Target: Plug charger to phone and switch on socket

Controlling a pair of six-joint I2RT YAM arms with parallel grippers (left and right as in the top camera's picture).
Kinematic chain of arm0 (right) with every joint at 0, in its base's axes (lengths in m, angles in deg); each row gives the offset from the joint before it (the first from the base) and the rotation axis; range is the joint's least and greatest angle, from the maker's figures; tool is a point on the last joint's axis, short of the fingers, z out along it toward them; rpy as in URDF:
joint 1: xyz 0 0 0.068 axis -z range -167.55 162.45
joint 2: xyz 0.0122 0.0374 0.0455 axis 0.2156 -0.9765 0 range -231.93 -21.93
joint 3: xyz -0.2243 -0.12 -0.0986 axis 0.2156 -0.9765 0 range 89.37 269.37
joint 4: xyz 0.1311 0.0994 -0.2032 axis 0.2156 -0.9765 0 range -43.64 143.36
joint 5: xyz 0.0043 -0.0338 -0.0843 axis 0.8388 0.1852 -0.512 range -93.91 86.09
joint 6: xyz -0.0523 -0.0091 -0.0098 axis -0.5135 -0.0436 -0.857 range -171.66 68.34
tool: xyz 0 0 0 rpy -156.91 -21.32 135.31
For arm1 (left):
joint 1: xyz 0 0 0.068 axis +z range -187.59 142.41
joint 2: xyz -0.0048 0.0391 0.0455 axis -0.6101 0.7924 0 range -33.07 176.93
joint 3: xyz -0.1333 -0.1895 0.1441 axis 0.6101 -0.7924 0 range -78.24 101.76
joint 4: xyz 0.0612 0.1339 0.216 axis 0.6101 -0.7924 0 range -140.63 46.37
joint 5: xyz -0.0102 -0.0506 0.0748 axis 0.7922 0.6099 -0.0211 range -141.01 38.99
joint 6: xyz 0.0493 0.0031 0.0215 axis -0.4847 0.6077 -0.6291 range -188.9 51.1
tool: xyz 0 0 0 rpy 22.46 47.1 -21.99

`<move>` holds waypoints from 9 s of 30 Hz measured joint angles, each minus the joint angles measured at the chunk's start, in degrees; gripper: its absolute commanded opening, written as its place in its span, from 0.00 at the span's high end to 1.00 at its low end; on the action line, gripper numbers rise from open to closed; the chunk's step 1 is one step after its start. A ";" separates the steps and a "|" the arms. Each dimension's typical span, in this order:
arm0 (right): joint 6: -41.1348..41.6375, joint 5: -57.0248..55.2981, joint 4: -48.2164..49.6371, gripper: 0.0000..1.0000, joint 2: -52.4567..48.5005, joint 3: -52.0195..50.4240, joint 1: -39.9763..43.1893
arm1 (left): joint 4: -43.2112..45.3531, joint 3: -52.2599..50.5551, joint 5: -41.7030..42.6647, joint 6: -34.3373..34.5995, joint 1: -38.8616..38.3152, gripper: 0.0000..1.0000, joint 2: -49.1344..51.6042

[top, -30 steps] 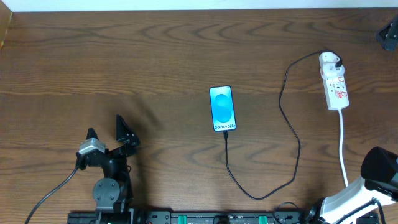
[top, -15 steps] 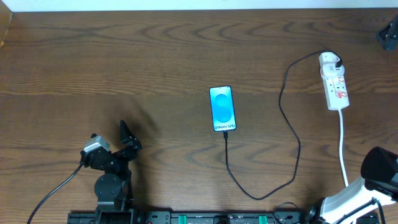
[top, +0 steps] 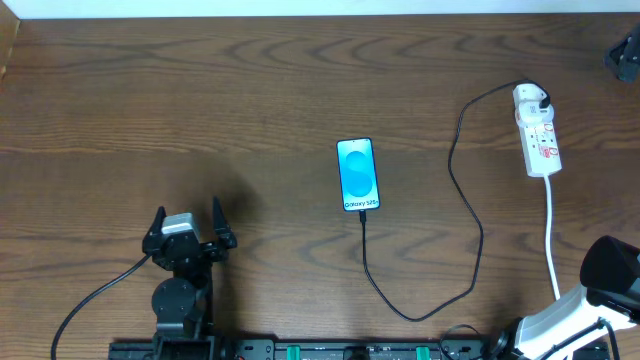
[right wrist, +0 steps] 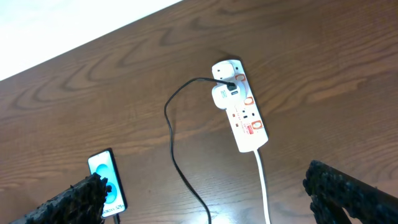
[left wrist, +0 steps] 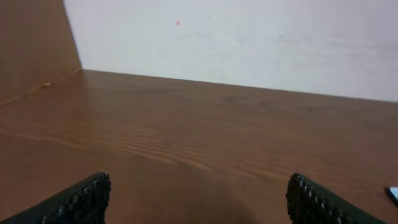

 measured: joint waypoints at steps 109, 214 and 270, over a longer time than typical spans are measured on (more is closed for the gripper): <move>3.19 -4.26 90.29 0.01 49.86 -100.35 -15.50 | -0.42 0.04 4.00 -3.85 1.20 0.10 0.00; 3.19 -14.51 93.26 0.01 107.56 -147.86 -24.06 | -0.42 0.04 4.24 -3.82 1.20 0.10 0.00; 3.19 -14.51 93.26 0.01 107.56 -147.86 -24.06 | -0.42 0.04 4.24 -3.82 1.20 0.10 0.00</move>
